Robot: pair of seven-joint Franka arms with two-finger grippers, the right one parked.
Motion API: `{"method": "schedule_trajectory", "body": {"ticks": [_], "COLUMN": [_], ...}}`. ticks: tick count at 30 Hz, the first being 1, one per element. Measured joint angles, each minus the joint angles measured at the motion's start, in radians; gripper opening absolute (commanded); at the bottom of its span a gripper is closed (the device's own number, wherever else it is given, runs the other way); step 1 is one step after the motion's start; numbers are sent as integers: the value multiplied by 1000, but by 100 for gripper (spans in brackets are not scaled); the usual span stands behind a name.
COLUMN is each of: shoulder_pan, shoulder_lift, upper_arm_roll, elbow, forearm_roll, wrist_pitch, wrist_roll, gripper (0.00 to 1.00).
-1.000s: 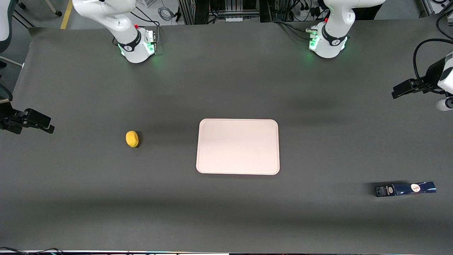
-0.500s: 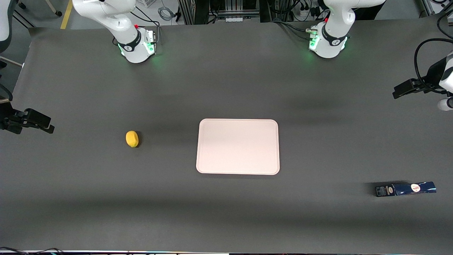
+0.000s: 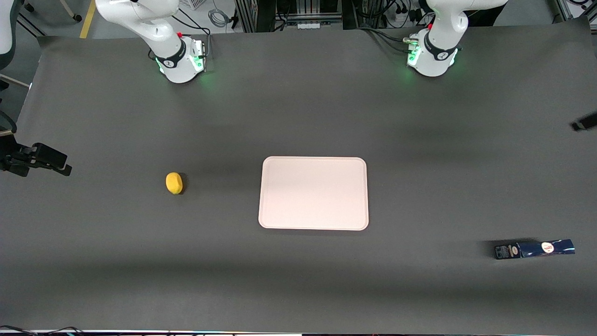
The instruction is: Place cookie box on tray
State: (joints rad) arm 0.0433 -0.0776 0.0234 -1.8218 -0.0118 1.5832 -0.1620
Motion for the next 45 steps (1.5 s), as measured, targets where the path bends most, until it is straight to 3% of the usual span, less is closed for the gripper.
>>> {"method": "schedule_trajectory", "body": {"ticks": [12,27,45], "shoulder_pan": [9,20,59], "shoulder_lift": [77,393,686], "upper_arm_roll": [105,257,263], "elbow": [122,339,466], "forearm_roll": [1,-6,-169], "wrist_pitch": [-13,141,486], "wrist_roll": [-10,-63,-45], "gripper": [100,100,100]}}
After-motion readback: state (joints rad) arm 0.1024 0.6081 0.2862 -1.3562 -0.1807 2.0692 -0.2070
